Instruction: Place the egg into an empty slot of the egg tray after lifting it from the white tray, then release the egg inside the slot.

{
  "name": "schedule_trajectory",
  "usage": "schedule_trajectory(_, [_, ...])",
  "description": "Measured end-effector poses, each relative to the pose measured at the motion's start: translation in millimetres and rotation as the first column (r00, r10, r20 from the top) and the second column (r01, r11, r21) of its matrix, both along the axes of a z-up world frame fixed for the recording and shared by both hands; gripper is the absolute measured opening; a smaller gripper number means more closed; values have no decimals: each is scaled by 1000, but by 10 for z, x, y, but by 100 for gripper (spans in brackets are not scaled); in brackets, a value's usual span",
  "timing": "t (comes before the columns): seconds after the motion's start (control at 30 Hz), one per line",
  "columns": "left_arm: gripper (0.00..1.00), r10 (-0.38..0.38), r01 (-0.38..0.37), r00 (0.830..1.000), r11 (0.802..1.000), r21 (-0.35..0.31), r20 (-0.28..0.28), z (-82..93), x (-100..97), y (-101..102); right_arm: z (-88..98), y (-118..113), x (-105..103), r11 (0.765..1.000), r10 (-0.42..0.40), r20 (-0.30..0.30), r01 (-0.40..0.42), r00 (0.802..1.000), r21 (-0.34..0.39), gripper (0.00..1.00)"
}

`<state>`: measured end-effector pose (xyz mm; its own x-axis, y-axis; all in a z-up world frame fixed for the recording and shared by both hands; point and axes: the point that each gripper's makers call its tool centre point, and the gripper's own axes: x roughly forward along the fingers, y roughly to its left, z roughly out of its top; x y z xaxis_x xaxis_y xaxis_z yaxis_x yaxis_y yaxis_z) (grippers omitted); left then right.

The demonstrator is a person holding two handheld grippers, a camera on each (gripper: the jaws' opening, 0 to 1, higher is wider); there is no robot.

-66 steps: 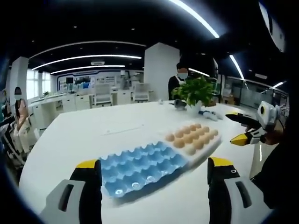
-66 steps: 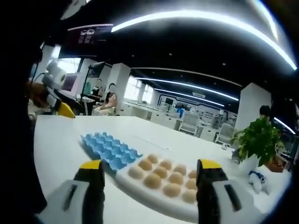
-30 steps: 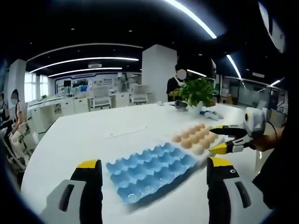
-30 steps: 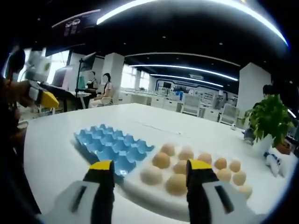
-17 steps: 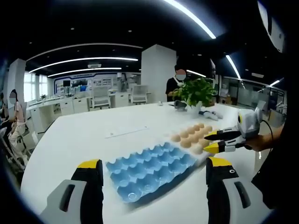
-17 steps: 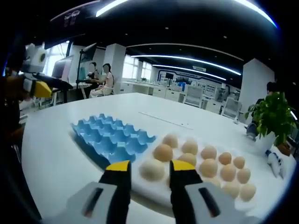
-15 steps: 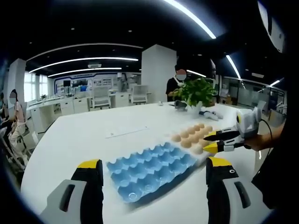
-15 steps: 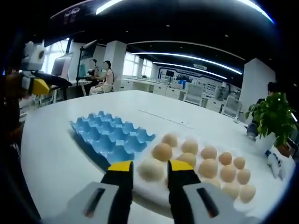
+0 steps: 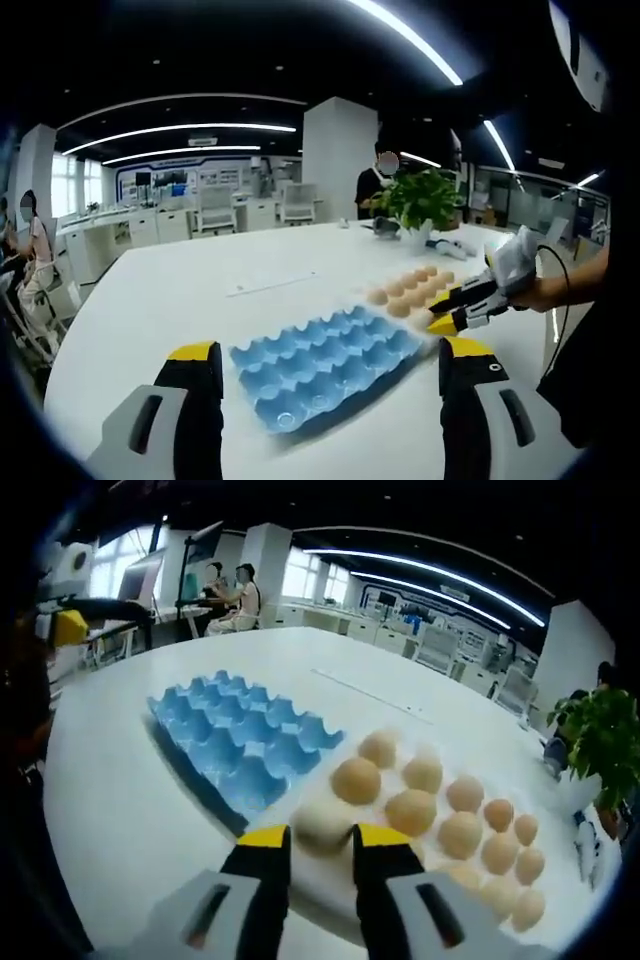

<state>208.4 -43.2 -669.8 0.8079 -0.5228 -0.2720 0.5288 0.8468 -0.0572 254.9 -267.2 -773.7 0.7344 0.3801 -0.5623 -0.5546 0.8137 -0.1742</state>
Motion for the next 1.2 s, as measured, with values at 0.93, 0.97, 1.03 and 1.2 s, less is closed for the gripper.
schedule_trajectory(0.93, [89, -3, 3, 1000, 999, 32, -26, -131, -31, 108, 58, 61, 82, 993, 113, -250, -100, 962, 64, 24])
schedule_trajectory(0.97, [89, -2, 3, 999, 1000, 28, -32, -141, -29, 120, 91, 60, 82, 993, 98, -251, -77, 963, 90, 24])
schedule_trajectory(1.03, [90, -2, 3, 999, 999, 35, -46, -175, -23, 134, 145, 67, 62, 990, 99, -247, -70, 964, 123, 24])
schedule_trajectory(1.2, [90, -10, 13, 998, 999, 44, -59, -200, -13, 134, 149, 90, 19, 989, 106, -232, -79, 967, 123, 24])
